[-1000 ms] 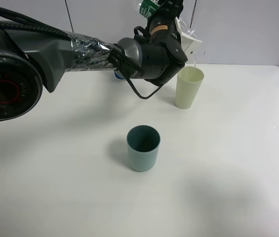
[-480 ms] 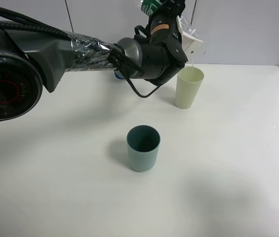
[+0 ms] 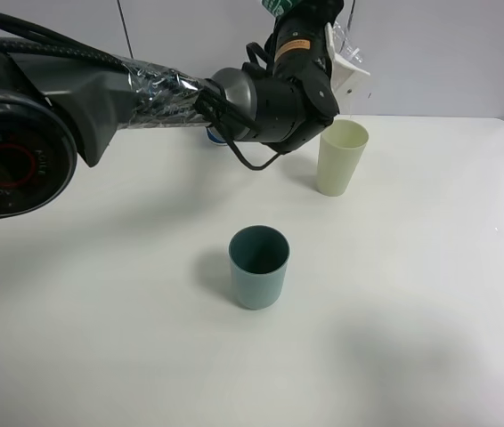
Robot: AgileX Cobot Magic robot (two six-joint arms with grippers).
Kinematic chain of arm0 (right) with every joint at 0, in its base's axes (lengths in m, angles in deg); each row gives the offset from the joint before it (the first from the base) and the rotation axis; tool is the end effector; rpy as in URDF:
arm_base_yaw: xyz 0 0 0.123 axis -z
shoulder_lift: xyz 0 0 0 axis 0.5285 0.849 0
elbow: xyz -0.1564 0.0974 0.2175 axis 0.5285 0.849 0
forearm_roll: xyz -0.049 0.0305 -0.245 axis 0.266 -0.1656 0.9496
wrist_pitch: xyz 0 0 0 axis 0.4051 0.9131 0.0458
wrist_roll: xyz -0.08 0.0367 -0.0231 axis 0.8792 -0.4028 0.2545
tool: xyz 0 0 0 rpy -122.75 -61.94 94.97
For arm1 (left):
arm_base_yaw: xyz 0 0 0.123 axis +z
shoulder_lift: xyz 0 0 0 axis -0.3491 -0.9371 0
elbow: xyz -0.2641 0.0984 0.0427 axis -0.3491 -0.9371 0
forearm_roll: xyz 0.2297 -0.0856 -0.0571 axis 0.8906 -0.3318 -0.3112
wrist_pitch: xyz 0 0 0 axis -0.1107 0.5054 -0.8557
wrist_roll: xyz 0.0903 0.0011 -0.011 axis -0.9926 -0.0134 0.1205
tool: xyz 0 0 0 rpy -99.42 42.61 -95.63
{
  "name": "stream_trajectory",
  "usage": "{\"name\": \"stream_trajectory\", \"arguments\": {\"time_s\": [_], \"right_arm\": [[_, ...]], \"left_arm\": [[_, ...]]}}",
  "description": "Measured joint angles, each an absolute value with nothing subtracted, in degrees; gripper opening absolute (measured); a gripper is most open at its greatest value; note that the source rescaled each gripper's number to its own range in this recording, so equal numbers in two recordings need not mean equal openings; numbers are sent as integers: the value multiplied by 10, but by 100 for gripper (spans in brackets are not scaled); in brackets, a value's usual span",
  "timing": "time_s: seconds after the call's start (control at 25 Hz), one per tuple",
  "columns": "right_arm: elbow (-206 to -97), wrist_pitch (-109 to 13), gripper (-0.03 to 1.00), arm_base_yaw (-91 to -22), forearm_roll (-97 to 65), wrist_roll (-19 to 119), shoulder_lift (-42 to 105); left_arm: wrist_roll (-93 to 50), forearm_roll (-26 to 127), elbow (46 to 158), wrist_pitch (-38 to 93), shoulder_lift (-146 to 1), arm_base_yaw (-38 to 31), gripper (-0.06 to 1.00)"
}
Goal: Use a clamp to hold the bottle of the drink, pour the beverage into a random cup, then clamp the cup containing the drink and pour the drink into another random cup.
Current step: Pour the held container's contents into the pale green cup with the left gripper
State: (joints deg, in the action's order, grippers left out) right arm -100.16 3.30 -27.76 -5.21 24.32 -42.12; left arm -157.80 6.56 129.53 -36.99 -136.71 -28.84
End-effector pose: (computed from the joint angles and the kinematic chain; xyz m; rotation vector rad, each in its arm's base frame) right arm -0.0059 -0.0039 0.2788 0.1210 2.0285 -0.0841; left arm 0.3959 -0.3574 0.2170 1.3743 0.8019 1.6925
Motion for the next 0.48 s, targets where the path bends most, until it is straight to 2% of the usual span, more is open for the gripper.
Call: {"name": "stream_trajectory", "arguments": {"time_s": [0.48], "right_arm": [[-1002,33,98,-278,-52,243,-421]], "left_arm": [[-1530,92,1295,-389,-1367,-288,5]]}}
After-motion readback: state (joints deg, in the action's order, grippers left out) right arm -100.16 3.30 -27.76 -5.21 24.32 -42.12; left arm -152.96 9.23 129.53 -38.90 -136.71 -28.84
